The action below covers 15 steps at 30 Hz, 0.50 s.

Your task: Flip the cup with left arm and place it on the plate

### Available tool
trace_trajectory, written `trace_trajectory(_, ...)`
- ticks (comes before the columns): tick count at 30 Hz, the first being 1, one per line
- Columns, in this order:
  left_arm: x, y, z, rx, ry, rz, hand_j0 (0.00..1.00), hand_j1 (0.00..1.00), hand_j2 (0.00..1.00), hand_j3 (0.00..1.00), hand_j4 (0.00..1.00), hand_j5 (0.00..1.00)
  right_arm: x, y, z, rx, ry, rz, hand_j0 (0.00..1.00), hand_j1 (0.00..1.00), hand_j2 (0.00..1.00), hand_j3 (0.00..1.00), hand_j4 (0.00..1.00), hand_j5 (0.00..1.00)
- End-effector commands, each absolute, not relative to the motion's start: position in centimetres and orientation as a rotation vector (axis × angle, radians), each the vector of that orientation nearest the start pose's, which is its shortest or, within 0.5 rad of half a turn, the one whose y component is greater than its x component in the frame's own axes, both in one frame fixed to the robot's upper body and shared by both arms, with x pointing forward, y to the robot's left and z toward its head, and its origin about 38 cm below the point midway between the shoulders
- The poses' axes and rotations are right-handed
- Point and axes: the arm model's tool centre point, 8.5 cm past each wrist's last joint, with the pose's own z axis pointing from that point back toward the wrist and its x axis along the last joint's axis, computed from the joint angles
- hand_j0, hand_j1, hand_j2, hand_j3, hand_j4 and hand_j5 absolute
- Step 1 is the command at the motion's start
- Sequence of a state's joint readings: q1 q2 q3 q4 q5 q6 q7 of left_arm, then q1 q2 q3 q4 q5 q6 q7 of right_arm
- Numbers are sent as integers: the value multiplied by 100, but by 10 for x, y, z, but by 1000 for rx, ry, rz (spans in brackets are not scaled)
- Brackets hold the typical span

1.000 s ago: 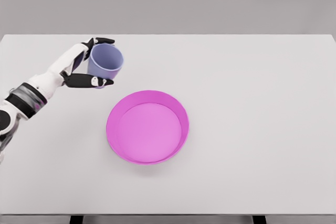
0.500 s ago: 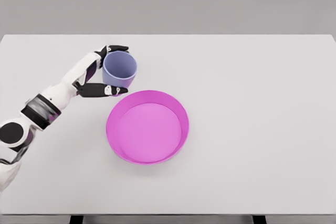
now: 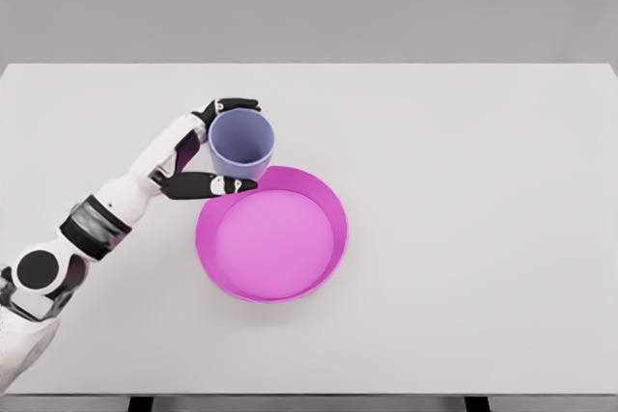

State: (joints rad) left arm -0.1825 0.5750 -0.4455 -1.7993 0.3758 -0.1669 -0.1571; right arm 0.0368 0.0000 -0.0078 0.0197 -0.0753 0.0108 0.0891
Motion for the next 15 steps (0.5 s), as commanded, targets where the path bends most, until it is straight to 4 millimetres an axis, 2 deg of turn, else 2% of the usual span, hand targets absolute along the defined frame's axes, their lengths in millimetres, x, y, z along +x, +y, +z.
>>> trace_trajectory(1,360,212,172,-371,-1805,-758,80,80,80,80,80,80,-31,-264,-261,0,60,-88,100,100,100,100,100,100)
trace_trajectory(12,342,192,144,-452,-1746,-719,81,81,81,81,81,81,-31,-264,-261,0,60,-88,100,100,100,100,100,100)
trace_trajectory(15,336,177,138,-501,-1737,-686,81,81,81,81,81,81,-31,-264,-261,0,60,-88,100,100,100,100,100,100)
